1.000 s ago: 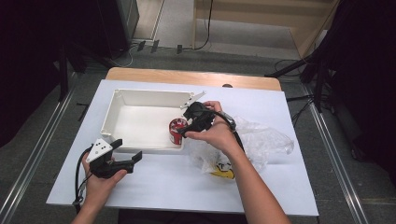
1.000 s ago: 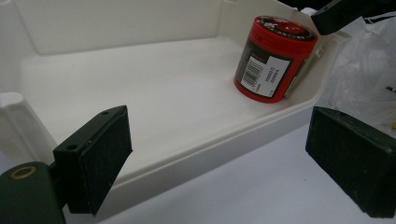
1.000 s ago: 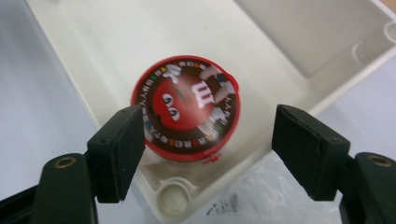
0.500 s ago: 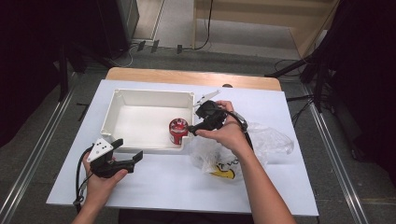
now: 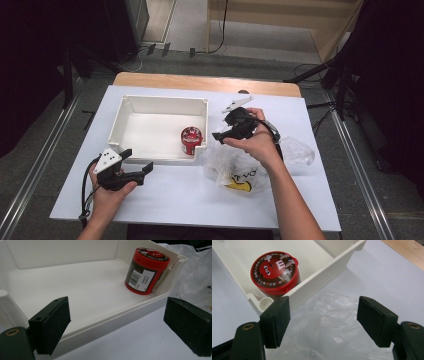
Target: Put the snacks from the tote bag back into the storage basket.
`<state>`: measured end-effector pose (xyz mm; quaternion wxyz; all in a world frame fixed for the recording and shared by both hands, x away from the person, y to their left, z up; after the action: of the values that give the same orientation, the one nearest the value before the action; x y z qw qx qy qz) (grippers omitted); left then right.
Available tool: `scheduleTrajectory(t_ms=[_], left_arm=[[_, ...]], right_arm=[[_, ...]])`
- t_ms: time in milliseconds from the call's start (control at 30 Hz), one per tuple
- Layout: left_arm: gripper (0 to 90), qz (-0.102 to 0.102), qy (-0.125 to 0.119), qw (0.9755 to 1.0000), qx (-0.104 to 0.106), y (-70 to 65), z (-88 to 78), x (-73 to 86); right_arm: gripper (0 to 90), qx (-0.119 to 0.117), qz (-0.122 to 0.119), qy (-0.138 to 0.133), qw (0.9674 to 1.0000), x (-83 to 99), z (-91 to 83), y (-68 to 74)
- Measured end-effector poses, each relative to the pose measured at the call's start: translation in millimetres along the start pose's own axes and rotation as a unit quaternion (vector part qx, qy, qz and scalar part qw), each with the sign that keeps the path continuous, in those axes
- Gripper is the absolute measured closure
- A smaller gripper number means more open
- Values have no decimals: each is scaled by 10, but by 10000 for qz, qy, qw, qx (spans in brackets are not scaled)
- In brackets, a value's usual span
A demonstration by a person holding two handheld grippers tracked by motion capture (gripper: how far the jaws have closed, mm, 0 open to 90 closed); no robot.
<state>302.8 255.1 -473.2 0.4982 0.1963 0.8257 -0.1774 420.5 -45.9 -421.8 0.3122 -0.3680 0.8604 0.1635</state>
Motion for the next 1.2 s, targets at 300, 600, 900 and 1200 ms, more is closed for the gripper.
scheduleTrajectory(t_ms=[300, 600, 900, 1200], left_arm=[[74, -7, 4, 10000, -6, 1, 1, 1], [74, -17, 6, 10000, -9, 0, 2, 2], [74, -18, 8, 10000, -10, -1, 2, 2], [74, -27, 14, 10000, -15, -4, 3, 4]], right_arm=[[279, 97, 79, -97, 9999, 120, -159, -149], [280, 177, 234, -150, 9995, 285, -290, -296], [280, 260, 316, -192, 9990, 458, -437, -407], [279, 257, 417, -286, 9984, 632, -533, -484]])
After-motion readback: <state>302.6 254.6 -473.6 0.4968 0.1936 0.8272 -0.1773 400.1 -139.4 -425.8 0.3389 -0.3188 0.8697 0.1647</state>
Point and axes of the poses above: each handheld gripper's, and its own axes: z roughly forward along the jaws, x roughly out of its underside, y roughly to its left, the point moved 6 cm from there along z, roughly forward along the jaws, and after that the axes turned 2 degrees about z, right-handed, at the moved point
